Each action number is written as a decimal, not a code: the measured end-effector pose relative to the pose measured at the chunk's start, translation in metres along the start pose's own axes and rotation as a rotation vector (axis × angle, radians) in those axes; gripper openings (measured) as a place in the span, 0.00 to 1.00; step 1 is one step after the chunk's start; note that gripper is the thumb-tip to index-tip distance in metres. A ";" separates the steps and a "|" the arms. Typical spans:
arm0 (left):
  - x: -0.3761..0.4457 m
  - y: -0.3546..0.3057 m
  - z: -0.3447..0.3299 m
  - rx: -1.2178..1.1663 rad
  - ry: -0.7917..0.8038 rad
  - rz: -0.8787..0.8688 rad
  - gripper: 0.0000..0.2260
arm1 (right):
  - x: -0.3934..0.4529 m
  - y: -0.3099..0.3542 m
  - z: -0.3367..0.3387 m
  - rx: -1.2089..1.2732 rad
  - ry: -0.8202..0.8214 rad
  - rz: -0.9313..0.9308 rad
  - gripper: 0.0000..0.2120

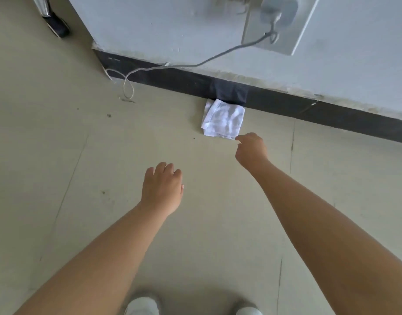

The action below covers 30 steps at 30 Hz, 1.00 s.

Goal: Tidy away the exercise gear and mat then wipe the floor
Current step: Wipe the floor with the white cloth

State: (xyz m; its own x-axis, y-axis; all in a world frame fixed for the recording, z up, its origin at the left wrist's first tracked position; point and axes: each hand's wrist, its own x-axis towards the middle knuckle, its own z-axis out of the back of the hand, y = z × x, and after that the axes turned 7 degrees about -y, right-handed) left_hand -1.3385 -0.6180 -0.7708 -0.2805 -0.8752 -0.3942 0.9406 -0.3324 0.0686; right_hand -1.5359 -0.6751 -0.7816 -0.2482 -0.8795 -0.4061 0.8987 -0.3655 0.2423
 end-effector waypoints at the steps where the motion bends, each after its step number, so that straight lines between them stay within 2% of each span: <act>1: 0.011 0.003 -0.013 0.019 -0.010 -0.008 0.14 | 0.016 0.002 -0.015 0.004 -0.005 0.017 0.21; 5: 0.040 0.017 -0.049 0.025 -0.030 0.018 0.13 | 0.067 0.010 -0.055 -0.065 -0.067 0.106 0.21; 8: 0.036 0.023 -0.066 -0.020 -0.092 0.008 0.10 | 0.089 0.008 -0.067 -0.102 -0.034 0.125 0.22; 11: 0.033 0.029 -0.081 -0.053 -0.145 -0.043 0.16 | 0.097 0.003 -0.069 -0.094 -0.048 0.157 0.21; 14: 0.036 0.028 -0.084 -0.078 -0.110 -0.023 0.15 | 0.102 0.003 -0.069 -0.091 -0.112 0.116 0.18; 18: 0.061 0.012 -0.073 -0.096 -0.149 -0.081 0.13 | 0.095 -0.008 -0.063 -0.025 -0.120 0.032 0.14; 21: 0.076 -0.016 -0.066 -0.119 -0.227 -0.175 0.13 | 0.066 -0.040 -0.059 -0.008 -0.158 -0.007 0.15; 27: 0.087 -0.090 -0.064 -0.206 -0.195 -0.389 0.15 | -0.015 -0.143 -0.044 -0.089 -0.243 -0.159 0.12; 30: 0.092 -0.120 -0.054 -0.213 -0.188 -0.466 0.13 | -0.063 -0.189 -0.023 -0.136 -0.222 -0.272 0.12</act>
State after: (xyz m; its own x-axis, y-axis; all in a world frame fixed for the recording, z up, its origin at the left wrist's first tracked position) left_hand -1.4666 -0.6396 -0.8650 -0.6878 -0.7066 -0.1663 0.7211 -0.6385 -0.2689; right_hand -1.6822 -0.5436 -0.8221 -0.5433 -0.8060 -0.2348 0.8253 -0.5641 0.0269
